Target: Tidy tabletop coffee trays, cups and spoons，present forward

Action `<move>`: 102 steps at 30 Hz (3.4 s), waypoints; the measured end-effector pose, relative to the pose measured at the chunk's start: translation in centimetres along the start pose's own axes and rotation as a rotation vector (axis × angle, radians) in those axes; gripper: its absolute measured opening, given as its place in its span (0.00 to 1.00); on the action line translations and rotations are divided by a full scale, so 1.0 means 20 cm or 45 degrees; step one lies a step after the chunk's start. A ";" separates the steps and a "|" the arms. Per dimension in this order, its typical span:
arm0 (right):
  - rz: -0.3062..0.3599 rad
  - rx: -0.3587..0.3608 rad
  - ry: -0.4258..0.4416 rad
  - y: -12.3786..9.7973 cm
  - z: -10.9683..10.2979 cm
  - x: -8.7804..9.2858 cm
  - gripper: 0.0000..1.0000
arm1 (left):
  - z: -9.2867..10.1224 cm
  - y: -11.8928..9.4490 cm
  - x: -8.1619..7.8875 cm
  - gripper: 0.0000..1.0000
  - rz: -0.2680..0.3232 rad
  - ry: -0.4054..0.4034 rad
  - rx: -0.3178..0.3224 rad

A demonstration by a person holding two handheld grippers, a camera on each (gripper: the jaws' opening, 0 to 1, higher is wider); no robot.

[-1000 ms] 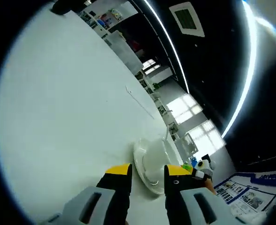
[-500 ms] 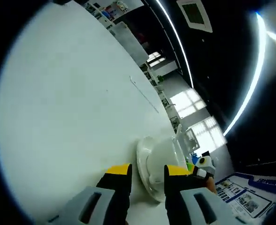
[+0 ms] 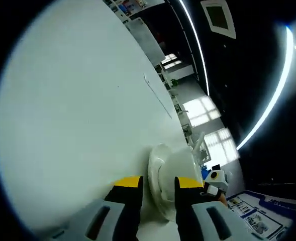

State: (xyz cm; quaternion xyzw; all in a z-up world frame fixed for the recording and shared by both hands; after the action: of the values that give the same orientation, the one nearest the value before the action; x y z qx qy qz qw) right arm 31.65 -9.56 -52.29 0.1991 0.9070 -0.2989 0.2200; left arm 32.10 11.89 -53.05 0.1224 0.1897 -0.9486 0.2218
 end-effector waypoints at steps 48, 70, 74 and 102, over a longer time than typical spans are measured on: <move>-0.109 0.089 0.356 0.05 0.02 0.01 0.05 | -0.01 0.05 -0.01 0.06 -0.068 -0.241 -0.134; -0.005 0.078 0.308 0.16 0.01 -0.23 0.05 | 0.02 0.13 -0.26 0.06 0.051 -0.184 -0.149; -0.006 0.065 0.325 0.22 0.03 -0.29 0.05 | 0.01 0.16 -0.34 0.06 0.071 -0.174 -0.165; 0.097 0.106 0.284 0.48 0.14 -0.66 0.05 | -0.10 0.35 -0.69 0.06 0.276 -0.247 -0.193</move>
State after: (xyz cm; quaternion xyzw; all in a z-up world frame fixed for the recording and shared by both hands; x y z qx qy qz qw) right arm 48.04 -7.30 -51.84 0.2744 0.9043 -0.3039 0.1206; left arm 47.64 12.04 -52.61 0.0331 0.2239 -0.9094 0.3489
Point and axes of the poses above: the point that each gripper's makers call its tool centre point, and the gripper's own axes: y roughly forward along the fingers, z roughly to its right, x roughly out of its underside, the point moved 6 cm from there along -y, roughly backward along the fingers, and after that the axes turned 3 degrees about -z, right-handed, at the moved point
